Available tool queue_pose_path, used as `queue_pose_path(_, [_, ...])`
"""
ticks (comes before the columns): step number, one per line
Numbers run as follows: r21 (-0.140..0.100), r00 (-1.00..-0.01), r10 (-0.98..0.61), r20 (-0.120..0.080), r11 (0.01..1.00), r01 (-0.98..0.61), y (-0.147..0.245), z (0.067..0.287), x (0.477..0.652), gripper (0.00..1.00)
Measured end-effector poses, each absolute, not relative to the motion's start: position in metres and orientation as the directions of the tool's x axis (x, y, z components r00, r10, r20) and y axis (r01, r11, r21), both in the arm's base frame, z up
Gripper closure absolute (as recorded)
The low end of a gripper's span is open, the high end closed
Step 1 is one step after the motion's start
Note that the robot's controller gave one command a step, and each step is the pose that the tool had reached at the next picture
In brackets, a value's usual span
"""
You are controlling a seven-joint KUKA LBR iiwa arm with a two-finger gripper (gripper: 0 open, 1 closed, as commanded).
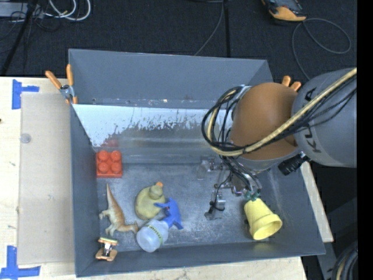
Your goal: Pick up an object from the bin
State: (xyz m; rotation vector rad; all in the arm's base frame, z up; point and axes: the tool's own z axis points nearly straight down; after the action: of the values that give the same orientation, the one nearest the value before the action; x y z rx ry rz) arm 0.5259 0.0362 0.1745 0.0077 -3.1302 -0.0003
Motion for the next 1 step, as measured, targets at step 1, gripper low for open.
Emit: queue_pose_path(1, [0.000,-1.000,-0.004,0.003,1.000,-0.004,0.0360,0.1787,0.5277,0.00])
